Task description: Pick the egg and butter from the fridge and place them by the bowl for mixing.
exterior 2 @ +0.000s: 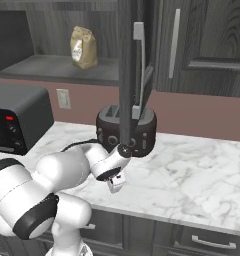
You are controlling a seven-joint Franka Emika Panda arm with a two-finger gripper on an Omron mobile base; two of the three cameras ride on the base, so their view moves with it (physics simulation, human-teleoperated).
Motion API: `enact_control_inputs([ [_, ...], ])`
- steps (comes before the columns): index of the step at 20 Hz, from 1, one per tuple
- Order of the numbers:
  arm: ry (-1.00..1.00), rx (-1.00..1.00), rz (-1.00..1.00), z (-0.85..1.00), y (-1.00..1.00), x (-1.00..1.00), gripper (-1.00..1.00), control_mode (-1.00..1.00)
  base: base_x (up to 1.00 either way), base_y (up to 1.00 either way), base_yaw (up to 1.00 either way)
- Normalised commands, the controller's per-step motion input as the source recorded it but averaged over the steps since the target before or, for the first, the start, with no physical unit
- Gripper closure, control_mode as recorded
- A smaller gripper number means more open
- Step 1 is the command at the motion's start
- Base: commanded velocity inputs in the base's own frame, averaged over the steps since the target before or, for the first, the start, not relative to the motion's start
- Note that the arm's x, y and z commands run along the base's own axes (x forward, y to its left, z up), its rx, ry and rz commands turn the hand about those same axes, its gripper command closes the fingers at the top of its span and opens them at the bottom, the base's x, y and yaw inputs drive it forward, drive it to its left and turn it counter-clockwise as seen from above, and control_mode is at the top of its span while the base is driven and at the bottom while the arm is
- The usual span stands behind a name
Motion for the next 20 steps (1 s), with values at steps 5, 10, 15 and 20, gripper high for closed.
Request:
enact_control_inputs([
  [5,0.0,0.05,0.0,-0.15,0.2,0.07,-1.0,-1.0,0.0,0.0,0.0],
  [10,0.0,0.03,0.0,-0.14,0.09,0.01,-1.0,-1.0,0.0,0.0,0.0],
  [15,0.0,0.03,0.0,0.06,-0.07,-0.01,-1.0,-1.0,0.0,0.0,0.0],
  [20,0.01,0.0,0.0,0.25,-0.13,-0.05,-1.0,-1.0,0.0,0.0,0.0],
])
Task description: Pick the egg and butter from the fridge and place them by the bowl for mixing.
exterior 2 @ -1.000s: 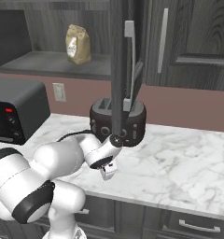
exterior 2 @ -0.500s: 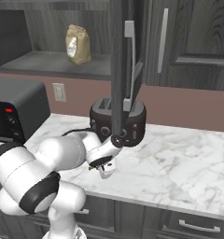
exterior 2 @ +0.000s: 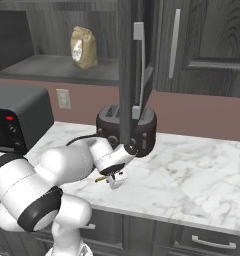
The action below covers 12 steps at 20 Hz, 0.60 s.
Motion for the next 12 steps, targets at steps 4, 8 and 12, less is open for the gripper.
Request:
enact_control_inputs([
  [4,0.01,-0.01,0.0,0.27,0.0,-0.21,-1.0,-1.0,0.0,0.0,0.0],
  [8,0.02,-0.11,0.0,0.2,0.08,-0.31,-1.0,-1.0,0.0,0.0,0.0],
  [12,0.0,-0.13,0.0,0.19,0.15,-0.34,-1.0,-1.0,0.0,0.0,0.0],
])
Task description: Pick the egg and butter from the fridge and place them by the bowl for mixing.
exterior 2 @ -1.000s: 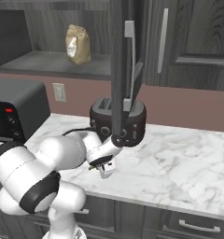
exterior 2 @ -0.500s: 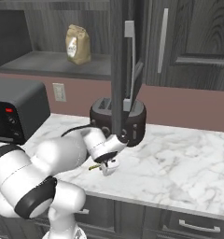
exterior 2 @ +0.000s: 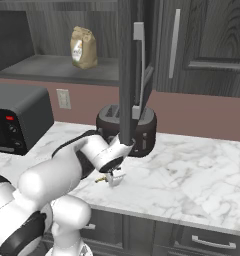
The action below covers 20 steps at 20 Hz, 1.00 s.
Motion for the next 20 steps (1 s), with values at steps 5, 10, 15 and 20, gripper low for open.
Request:
enact_control_inputs([
  [5,0.0,-0.19,0.01,0.28,0.23,-0.26,-1.0,-1.0,0.0,0.0,0.0],
  [10,0.0,-0.18,0.05,0.36,0.25,-0.29,-1.0,-1.0,0.0,0.0,0.0],
  [15,0.0,-0.2,0.06,0.41,0.24,-0.31,-1.0,-1.0,0.0,0.0,0.0],
  [20,0.0,-0.13,0.1,0.43,0.15,-0.35,-1.0,-1.0,0.0,0.0,0.0],
])
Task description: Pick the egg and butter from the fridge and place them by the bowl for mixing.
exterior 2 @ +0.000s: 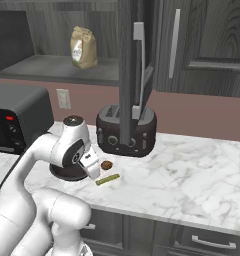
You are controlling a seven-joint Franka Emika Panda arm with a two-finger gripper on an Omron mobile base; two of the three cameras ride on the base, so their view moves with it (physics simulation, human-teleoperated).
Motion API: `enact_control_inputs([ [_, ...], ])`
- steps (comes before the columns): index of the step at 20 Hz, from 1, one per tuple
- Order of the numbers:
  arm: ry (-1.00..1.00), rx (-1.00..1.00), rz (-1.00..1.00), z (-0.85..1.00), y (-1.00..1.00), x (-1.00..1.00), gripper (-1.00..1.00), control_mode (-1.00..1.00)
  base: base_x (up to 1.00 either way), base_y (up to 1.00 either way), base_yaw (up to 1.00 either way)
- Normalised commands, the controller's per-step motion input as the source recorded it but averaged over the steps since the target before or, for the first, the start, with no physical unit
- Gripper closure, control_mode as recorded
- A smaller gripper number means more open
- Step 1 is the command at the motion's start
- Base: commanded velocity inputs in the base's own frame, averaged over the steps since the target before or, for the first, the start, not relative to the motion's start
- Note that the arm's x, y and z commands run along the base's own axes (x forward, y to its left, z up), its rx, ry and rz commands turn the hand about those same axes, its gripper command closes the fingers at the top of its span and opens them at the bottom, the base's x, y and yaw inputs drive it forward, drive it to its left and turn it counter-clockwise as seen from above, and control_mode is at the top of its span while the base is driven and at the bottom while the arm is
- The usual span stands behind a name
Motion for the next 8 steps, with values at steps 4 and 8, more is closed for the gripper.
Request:
enact_control_inputs([
  [4,0.0,-0.1,0.14,0.43,0.1,-0.44,-1.0,-1.0,0.0,0.0,0.0],
  [8,0.0,-0.08,0.16,0.47,0.08,-0.46,-1.0,-1.0,0.0,0.0,0.0],
])
